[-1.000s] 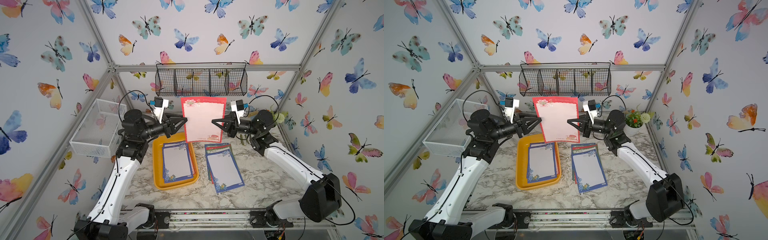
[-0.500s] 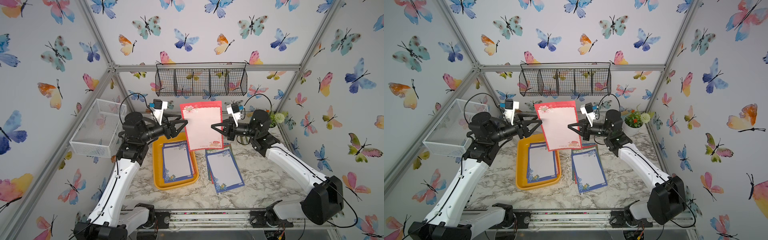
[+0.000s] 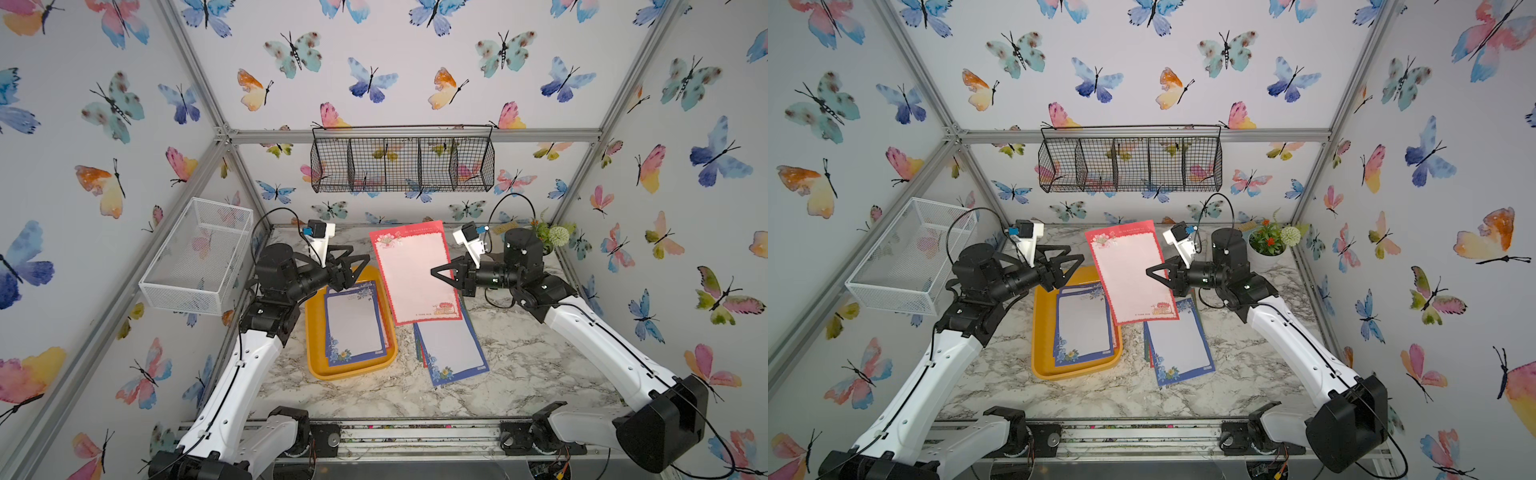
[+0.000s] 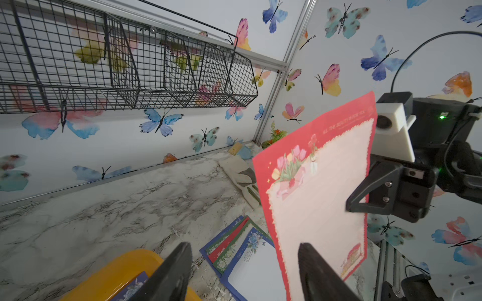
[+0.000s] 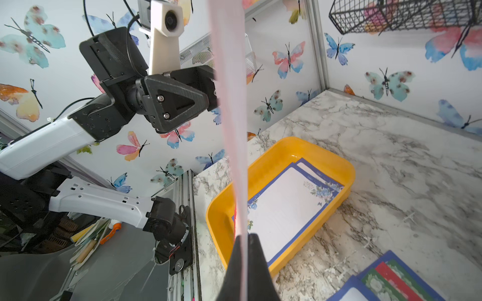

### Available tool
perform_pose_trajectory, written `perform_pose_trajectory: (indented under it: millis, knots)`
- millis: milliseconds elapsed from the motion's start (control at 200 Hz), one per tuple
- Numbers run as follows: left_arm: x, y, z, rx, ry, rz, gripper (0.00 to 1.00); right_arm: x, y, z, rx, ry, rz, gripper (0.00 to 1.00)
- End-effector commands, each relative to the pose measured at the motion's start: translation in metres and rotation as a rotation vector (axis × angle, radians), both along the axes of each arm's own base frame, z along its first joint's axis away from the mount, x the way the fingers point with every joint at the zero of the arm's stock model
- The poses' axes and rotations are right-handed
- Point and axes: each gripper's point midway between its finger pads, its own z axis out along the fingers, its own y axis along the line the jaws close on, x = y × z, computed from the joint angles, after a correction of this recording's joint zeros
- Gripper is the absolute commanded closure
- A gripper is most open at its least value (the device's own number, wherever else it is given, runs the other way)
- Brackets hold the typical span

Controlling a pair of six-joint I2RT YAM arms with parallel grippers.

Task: Take out the stationery paper from the storage box
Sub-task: Place the stationery paper at the center of the board.

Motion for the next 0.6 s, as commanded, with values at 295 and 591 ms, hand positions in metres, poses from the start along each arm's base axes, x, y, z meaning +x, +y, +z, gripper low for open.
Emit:
perform_pose_trajectory:
  millis: [295,591]
  knots:
    - [0.027,0.013,-0.024,0.049,0.05,0.114,0.31,0.007,-0.022,-0.071,-0.244,0.233,-0.15,0.98]
    - [0.031,0.02,-0.037,0.07,0.088,0.164,0.3,0.01,-0.027,-0.117,-0.352,0.419,-0.163,0.98]
